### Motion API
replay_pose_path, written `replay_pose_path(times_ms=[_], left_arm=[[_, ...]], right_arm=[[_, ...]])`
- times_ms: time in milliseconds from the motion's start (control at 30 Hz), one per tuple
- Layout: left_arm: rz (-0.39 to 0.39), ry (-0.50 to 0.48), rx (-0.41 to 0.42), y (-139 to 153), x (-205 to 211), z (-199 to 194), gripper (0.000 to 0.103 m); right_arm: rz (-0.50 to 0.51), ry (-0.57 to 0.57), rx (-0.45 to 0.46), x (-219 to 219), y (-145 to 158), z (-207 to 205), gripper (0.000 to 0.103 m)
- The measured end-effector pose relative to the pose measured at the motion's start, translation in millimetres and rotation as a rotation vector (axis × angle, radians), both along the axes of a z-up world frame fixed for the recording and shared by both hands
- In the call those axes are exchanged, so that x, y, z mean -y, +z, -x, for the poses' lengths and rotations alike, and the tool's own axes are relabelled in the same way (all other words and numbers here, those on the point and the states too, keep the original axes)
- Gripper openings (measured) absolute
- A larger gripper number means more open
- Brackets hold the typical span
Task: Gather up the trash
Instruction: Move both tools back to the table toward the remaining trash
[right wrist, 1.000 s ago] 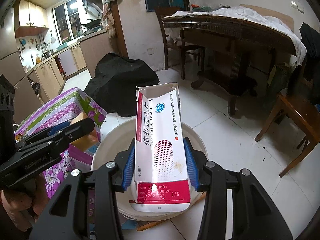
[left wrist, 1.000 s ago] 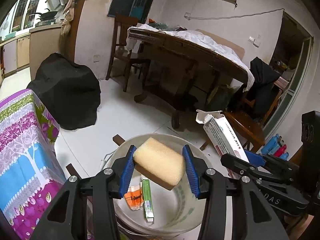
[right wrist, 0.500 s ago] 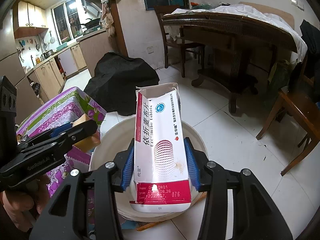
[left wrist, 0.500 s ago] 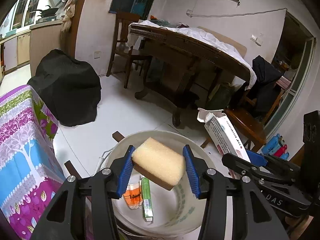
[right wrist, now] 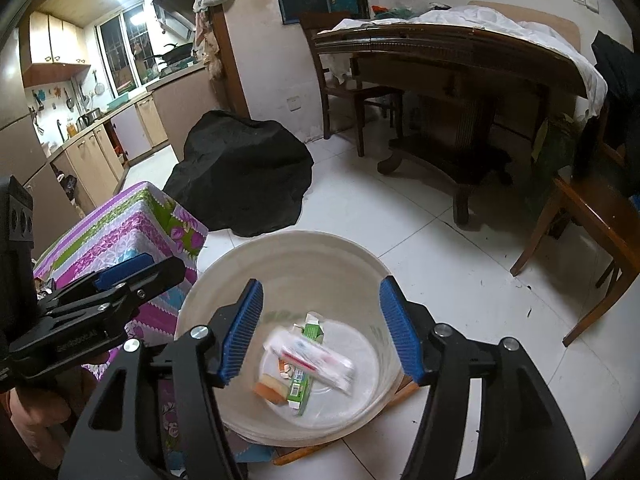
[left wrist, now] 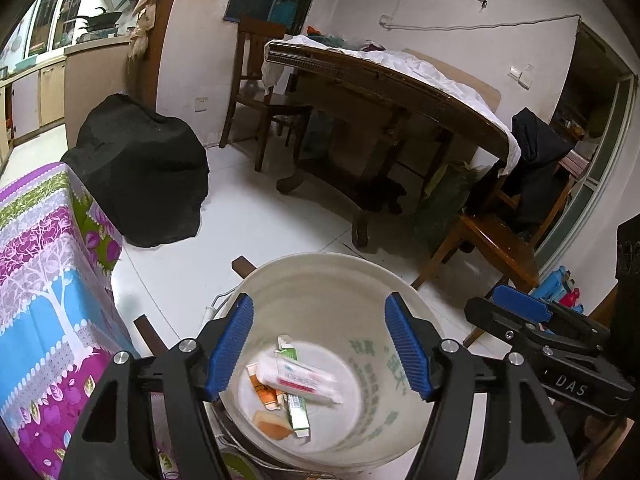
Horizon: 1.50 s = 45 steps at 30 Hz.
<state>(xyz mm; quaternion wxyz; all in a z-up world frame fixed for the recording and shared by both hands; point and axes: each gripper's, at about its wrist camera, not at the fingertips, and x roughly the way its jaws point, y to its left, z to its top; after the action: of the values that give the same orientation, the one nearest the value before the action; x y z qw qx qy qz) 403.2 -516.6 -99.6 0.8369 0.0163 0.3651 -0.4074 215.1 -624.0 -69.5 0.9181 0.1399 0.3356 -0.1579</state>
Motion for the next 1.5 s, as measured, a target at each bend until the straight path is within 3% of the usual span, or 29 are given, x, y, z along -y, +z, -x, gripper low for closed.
replay_pose_path(times_ms=[100, 233, 367, 467, 733, 867, 967, 1167, 1200, 1300, 1500], left_arm=[[0.000, -0.003, 0.006, 1, -4, 3, 0.069], [0.006, -0.015, 0.035, 12, -32, 18, 0.073], [0.020, 0.017, 0.104, 25, -112, 42, 0.082], [0.027, 0.108, 0.095, 26, -191, 48, 0.083], [0.039, 0.531, 0.124, 44, -435, 61, 0.090], [0.083, 0.727, 0.147, 46, -524, 63, 0.095], [0.090, 0.753, 0.135, 40, -547, 45, 0.097], [0.044, 0.713, 0.110, 23, -526, -3, 0.096], [0.043, 0.711, 0.105, 19, -528, -10, 0.089], [0.044, 0.699, 0.066, 6, -528, -27, 0.045], [0.069, 0.698, 0.109, 11, -538, -6, 0.041]], right_arm=[[0.004, 0.002, 0.024, -6, 7, 5, 0.058], [0.027, 0.056, 0.129, -27, 24, 26, 0.060], [0.024, 0.121, 0.181, -59, 25, 41, 0.072], [-0.013, 0.195, 0.172, -90, 16, 37, 0.074], [-0.090, 0.423, 0.130, -191, 1, -1, 0.081], [-0.087, 0.502, 0.109, -233, 2, -13, 0.081], [-0.080, 0.553, 0.092, -261, 3, -19, 0.081], [-0.062, 0.580, 0.070, -283, 6, -19, 0.082], [-0.059, 0.583, 0.067, -284, 6, -20, 0.082], [-0.049, 0.606, 0.056, -290, 8, -21, 0.081], [-0.077, 0.743, 0.022, -322, 3, -42, 0.082]])
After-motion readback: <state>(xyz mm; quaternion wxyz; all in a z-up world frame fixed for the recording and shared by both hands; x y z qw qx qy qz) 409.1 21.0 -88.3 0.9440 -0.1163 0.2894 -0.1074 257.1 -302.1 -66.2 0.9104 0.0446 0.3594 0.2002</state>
